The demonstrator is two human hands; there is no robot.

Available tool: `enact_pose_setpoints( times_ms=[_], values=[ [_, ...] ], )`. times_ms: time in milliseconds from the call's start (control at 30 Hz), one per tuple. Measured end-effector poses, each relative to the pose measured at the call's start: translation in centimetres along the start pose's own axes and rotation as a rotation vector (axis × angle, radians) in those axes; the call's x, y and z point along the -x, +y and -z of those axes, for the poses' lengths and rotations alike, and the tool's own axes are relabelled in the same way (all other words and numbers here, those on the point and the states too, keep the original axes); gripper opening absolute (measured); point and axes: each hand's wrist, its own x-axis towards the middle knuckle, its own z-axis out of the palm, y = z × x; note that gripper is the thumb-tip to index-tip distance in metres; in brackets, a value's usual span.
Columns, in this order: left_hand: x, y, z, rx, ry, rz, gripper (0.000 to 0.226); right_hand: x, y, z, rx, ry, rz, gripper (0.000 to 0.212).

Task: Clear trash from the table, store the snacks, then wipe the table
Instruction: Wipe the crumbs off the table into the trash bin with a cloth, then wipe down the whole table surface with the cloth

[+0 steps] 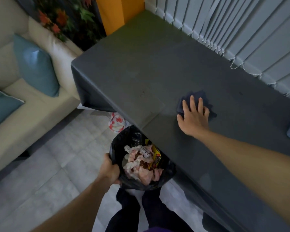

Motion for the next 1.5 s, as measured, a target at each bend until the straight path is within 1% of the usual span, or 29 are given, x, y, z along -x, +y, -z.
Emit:
enact_pose_setpoints(
  times_ms=[67,133,167,200,233,267,333,367,433,500,567,600,667,733,800,933,967,1000,1067,1133,1200,1267,1367,1500],
  values=[
    [-0.3,-0.8,0.6,0.015,0.015,-0.003,0.038,1.2,-1.9,0.5,-0.057,0.131,0.112,0.06],
    [-0.5,-1.6,1.4,0.018,0.035,-0.011,0.038,2.7,-4.4,0.9,-0.199,0.252,0.301,0.05],
    [-0.6,-2.1,2.0,0.017,0.044,-0.018,0.038,3.5,-5.9,1.1,-0.271,0.291,0.402,0.045],
    [-0.6,-2.4,2.4,0.012,0.052,-0.029,0.038,4.1,-7.2,1.2,-0.339,0.29,0.492,0.04],
    [-0.5,-2.7,3.0,0.014,0.063,-0.039,0.037,4.8,-8.6,1.3,-0.403,0.242,0.566,0.036],
    [-0.3,-3.0,3.8,0.024,0.074,-0.043,0.037,5.7,-10.3,1.4,-0.462,0.157,0.613,0.033],
    [-0.1,-3.8,5.4,0.055,0.091,-0.058,0.037,7.0,-13.0,1.1,-0.512,-0.025,0.665,0.031],
    [-0.1,-4.4,6.3,0.065,0.108,-0.073,0.037,7.6,-14.3,0.8,-0.479,-0.1,0.68,0.033],
    [0.0,-5.6,8.4,0.091,0.166,-0.099,0.04,8.4,-16.3,-0.3,-0.338,-0.188,0.685,0.039],
    [0.6,-6.3,10.8,0.128,0.217,-0.117,0.042,9.0,-17.7,-1.3,-0.16,-0.204,0.598,0.047],
    [1.4,-6.6,13.1,0.185,0.253,-0.144,0.042,9.5,-19.1,-1.7,-0.086,-0.234,0.464,0.053],
    [1.7,-6.8,14.2,0.212,0.26,-0.167,0.043,9.6,-19.9,-1.6,-0.105,-0.25,0.433,0.054],
    [2.1,-6.9,16.1,0.237,0.268,-0.201,0.047,9.9,-21.8,-0.9,-0.204,-0.238,0.443,0.052],
    [2.3,-7.0,18.0,0.166,0.3,-0.246,0.049,10.0,-23.8,0.0,-0.264,-0.179,0.467,0.052],
    [2.7,-7.0,19.9,0.075,0.365,-0.286,0.048,10.2,-25.6,1.1,-0.255,-0.142,0.493,0.053],
    [2.6,-7.0,23.2,-0.03,0.504,-0.375,0.036,10.2,-28.9,2.8,-0.237,-0.052,0.561,0.055],
    [2.3,-7.0,23.9,-0.08,0.54,-0.388,0.038,10.2,-29.7,3.2,-0.24,-0.033,0.568,0.056],
    [2.2,-6.8,24.6,-0.159,0.577,-0.395,0.044,10.1,-30.5,3.5,-0.245,-0.018,0.575,0.057],
    [1.9,-6.4,26.0,-0.296,0.622,-0.429,0.063,9.7,-31.9,4.1,-0.25,0.013,0.586,0.058],
    [1.4,-5.9,27.2,-0.354,0.605,-0.448,0.075,8.9,-33.3,4.6,-0.253,0.04,0.6,0.058],
    [0.5,-5.4,28.5,-0.383,0.566,-0.45,0.078,7.9,-34.8,4.8,-0.253,0.064,0.623,0.056],
    [-0.8,-4.8,29.6,-0.383,0.539,-0.454,0.076,6.4,-36.4,4.9,-0.253,0.076,0.653,0.053],
    [-3.4,-3.8,31.1,-0.403,0.55,-0.413,0.07,3.2,-39.0,4.8,-0.263,0.067,0.677,0.051],
    [-6.1,-2.5,32.8,-0.419,0.561,-0.335,0.061,-0.3,-42.0,4.2,-0.248,0.023,0.702,0.057]
  ],
)
